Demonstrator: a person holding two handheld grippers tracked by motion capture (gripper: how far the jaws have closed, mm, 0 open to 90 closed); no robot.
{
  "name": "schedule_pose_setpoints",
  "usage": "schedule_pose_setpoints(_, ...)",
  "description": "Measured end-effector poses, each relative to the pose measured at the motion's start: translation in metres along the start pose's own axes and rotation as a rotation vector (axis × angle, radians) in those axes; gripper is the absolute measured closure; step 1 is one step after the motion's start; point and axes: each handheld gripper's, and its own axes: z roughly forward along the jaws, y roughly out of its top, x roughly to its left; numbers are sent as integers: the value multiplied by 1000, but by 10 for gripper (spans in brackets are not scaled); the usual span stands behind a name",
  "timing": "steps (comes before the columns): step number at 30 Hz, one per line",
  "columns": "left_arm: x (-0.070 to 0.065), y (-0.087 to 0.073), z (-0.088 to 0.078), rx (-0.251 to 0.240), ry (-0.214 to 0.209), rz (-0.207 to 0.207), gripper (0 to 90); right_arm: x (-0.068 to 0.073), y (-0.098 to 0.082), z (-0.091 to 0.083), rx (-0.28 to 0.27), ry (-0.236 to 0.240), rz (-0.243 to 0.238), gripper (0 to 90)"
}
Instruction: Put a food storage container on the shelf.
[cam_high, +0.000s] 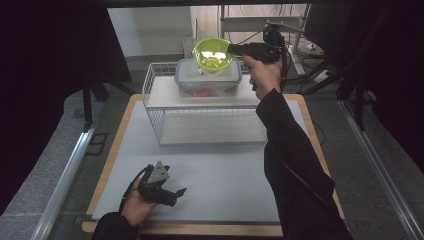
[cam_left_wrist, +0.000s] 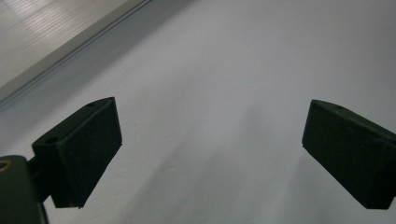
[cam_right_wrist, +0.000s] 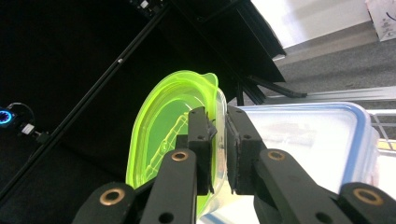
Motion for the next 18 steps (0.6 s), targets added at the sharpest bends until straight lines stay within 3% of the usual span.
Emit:
schedule_pose_setpoints(7, 0, 0, 0, -2, -5, -1, 48, -3, 1, 18, 6, -17, 19, 814)
schedule_pose_setpoints(18, 0, -1, 0, -1, -8, -2, 48, 1, 1, 25, 4, -57, 1, 777)
